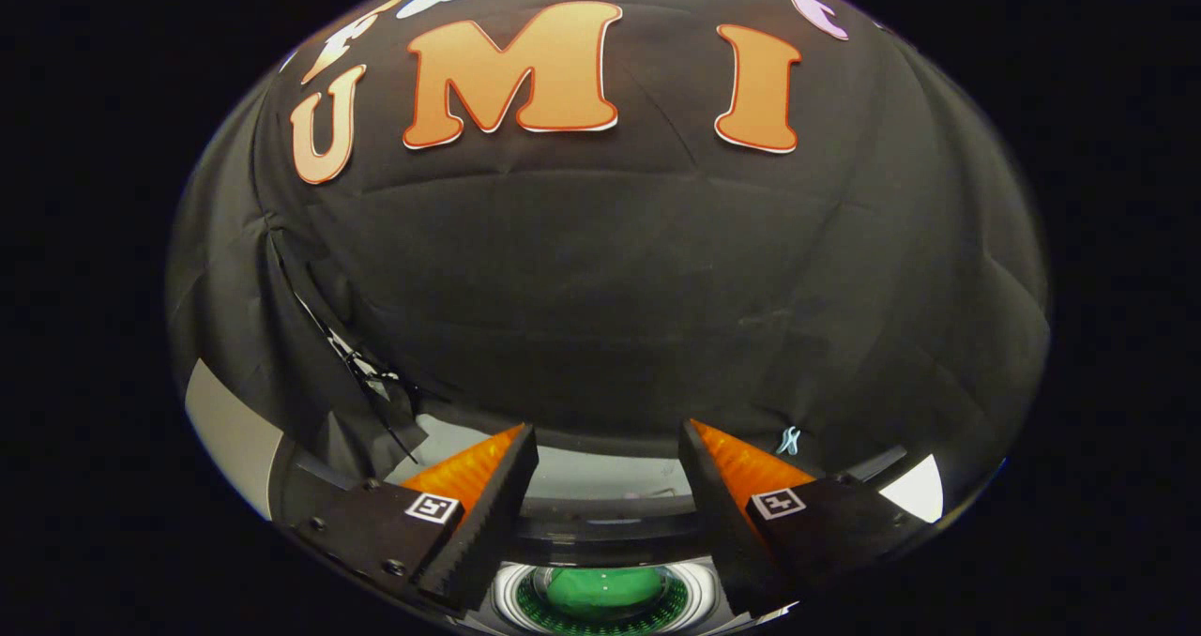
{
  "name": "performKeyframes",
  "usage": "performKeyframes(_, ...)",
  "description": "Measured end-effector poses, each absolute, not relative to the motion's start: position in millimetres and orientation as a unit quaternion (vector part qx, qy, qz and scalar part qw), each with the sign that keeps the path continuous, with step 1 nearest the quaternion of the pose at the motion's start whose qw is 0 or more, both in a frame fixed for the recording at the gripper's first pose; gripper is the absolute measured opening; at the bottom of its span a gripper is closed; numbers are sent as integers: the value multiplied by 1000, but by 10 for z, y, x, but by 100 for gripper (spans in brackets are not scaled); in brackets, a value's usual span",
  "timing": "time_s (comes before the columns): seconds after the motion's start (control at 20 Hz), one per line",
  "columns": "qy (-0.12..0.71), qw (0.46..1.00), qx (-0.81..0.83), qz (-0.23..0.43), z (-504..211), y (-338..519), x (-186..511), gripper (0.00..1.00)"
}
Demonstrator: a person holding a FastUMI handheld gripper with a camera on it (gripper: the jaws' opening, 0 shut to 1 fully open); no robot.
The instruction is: Put the clothes into the washing machine and then close the washing machine lid.
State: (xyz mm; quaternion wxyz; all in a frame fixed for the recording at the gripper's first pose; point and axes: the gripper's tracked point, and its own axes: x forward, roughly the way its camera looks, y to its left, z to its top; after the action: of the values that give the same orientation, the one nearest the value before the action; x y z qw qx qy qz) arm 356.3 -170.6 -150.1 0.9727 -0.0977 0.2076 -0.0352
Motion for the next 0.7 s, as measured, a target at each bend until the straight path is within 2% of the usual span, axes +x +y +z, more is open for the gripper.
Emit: performKeyframes(0.7,198,975,-100,-31,-1759,-1748,2638,98)
